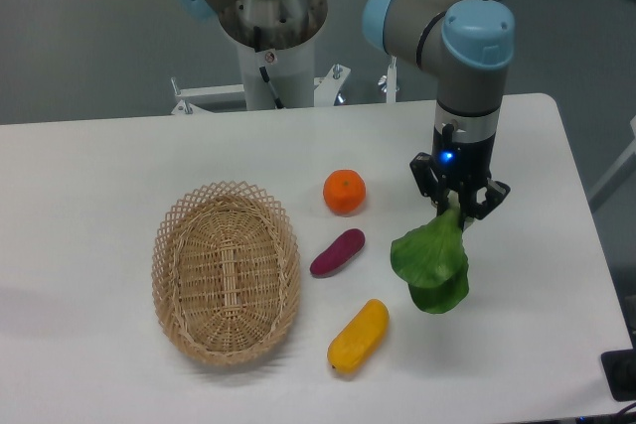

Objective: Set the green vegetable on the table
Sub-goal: 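Lower the held green bok choy onto the table beside the yellow fruit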

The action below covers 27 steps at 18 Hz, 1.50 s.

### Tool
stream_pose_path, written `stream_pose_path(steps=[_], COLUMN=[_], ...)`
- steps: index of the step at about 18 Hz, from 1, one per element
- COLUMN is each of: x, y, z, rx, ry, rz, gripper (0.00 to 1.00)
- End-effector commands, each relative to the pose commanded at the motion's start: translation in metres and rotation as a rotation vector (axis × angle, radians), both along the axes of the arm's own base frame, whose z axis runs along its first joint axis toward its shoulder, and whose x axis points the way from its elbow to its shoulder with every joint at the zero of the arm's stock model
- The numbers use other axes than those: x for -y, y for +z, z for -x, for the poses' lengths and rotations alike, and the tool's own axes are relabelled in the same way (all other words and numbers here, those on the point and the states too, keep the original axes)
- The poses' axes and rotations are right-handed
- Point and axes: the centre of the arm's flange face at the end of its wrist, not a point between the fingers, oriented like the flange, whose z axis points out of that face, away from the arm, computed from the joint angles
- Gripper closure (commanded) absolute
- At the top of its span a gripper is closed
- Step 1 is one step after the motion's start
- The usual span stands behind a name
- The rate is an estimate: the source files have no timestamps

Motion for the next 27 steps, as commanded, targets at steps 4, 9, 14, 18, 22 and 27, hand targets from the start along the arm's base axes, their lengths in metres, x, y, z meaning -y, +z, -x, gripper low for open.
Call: stream_pose_path(steps=[4,9,14,18,22,27], x=[0.001,-0.001,-0.003,-0.005,-0.013,-0.026], y=[0.0,0.001,-0.005,-0.018,-0.06,-0.1], z=[0.0,0.002,0.002,0.009,0.033,0.046], rx=[-0.003,-0.006,0.001,-0.025,-0.05,-0.053], ry=[-0.001,0.005,0.005,0.022,0.038,0.04], rz=[0.001,-0.001,0.001,0.048,0.089,0.088], gripper=[0.62,0.62,0.62,0.62,0.63,0.63])
